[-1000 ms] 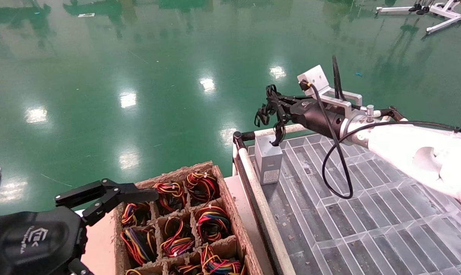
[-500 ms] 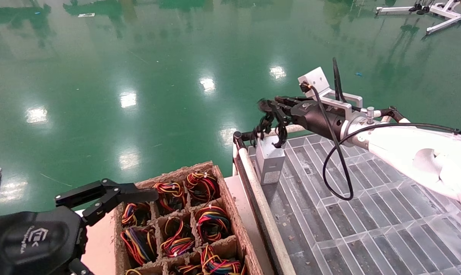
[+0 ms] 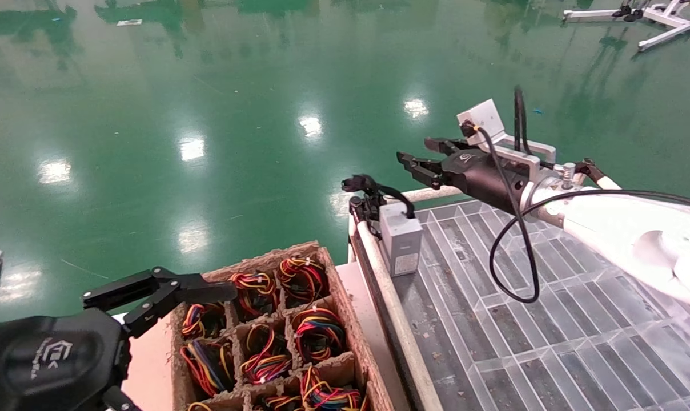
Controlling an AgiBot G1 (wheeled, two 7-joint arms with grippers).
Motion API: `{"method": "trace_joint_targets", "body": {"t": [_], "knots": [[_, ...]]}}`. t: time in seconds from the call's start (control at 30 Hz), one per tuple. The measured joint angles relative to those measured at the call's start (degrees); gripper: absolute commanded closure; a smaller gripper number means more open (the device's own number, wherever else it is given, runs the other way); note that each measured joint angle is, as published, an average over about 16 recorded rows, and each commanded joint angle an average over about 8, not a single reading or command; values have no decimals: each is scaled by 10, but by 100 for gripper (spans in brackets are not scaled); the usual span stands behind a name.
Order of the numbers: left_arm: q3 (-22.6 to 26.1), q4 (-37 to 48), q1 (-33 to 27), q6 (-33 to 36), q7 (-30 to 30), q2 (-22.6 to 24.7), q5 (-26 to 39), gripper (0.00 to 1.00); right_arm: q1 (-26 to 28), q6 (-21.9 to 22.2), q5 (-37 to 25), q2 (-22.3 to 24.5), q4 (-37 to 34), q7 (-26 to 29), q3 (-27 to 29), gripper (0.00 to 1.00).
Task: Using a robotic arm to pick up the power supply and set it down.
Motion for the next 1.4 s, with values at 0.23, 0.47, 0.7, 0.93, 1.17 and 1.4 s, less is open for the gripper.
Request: {"method": "trace_joint_targets", "body": {"t": [0.23, 0.47, 0.7, 0.93, 1.17, 1.4], "knots": [[0, 0, 0, 0, 0, 0, 0, 0, -43, -42, 24, 41, 83, 32, 13, 0], [0, 0, 0, 0, 0, 0, 0, 0, -89, -86, 50, 84, 170, 65, 27, 0], [0, 0, 0, 0, 0, 0, 0, 0, -134, -130, 75, 127, 256, 97, 40, 0], [0, 0, 0, 0, 0, 0, 0, 0, -179, -174, 101, 170, 342, 130, 54, 0], [0, 0, 0, 0, 0, 0, 0, 0, -224, -218, 126, 214, 429, 163, 68, 0], [0, 0, 0, 0, 0, 0, 0, 0, -269, -262, 152, 256, 515, 196, 81, 0]]}}
